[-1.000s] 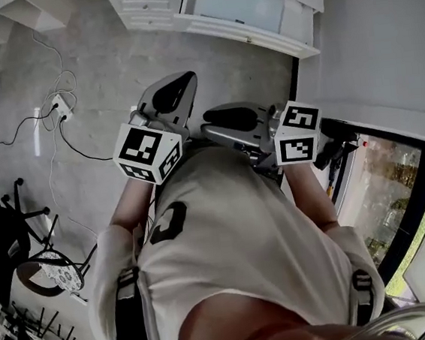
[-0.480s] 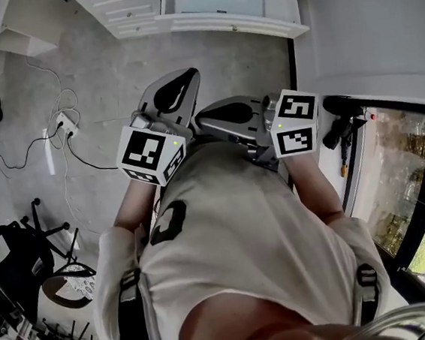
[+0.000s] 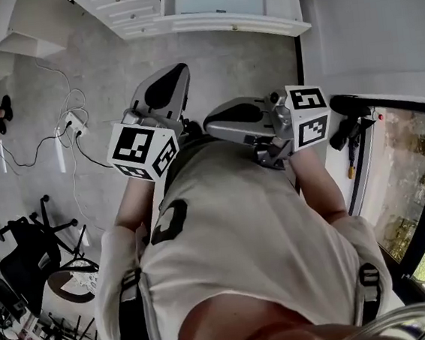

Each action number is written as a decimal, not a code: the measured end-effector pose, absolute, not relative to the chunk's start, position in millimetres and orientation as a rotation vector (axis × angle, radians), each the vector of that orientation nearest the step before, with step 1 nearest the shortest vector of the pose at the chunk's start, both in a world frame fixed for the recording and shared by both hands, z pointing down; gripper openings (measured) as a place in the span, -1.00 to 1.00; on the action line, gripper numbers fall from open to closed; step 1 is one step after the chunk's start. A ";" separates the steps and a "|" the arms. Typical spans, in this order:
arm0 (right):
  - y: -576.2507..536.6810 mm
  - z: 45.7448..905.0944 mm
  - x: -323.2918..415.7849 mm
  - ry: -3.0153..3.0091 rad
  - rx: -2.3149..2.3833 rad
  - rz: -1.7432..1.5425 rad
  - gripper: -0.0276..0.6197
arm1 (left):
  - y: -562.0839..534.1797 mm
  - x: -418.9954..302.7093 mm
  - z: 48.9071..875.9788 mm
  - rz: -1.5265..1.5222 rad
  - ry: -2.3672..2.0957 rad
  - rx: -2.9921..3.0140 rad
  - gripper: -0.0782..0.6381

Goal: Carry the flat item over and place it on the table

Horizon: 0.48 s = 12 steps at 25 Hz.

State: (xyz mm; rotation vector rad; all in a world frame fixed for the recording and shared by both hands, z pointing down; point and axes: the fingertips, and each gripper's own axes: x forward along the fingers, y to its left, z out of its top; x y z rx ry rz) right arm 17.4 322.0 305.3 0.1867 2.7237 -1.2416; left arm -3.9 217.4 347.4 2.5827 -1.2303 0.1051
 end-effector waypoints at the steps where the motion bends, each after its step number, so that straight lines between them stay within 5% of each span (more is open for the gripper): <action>1: 319.2 308.1 22.1 2.730 0.159 -1.250 -0.89 | 216.7 -3.3 346.5 0.094 -1.233 2.571 -0.73; 12: 290.4 325.0 82.4 2.643 -0.028 -1.322 -0.89 | 199.9 27.0 337.3 0.101 -1.293 2.546 -0.73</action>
